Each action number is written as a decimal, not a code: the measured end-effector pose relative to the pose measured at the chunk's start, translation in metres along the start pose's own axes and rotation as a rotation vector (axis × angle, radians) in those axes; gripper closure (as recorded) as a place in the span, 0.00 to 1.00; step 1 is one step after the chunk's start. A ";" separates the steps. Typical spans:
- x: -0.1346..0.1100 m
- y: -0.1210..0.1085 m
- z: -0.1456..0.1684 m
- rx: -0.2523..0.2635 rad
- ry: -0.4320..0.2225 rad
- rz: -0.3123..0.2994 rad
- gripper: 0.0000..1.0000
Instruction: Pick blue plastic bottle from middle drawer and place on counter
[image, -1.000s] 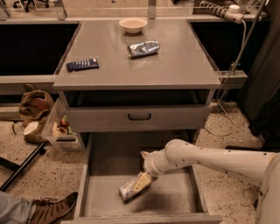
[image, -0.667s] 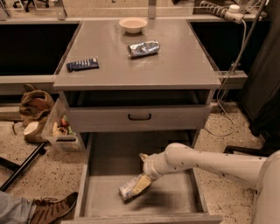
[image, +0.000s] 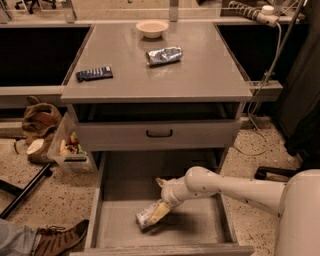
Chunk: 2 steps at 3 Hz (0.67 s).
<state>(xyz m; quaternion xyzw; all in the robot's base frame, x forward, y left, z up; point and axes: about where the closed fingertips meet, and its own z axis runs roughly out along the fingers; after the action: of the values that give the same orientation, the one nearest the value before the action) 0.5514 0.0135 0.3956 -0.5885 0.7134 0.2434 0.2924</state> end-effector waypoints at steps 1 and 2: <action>0.009 -0.003 0.013 -0.010 0.007 0.007 0.00; 0.009 -0.003 0.013 -0.010 0.007 0.007 0.20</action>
Offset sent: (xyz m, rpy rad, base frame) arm 0.0026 0.0018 -0.0128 -0.0041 0.0105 0.0019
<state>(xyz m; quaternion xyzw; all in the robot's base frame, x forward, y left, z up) 0.5545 0.0156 0.3800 -0.5883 0.7153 0.2458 0.2861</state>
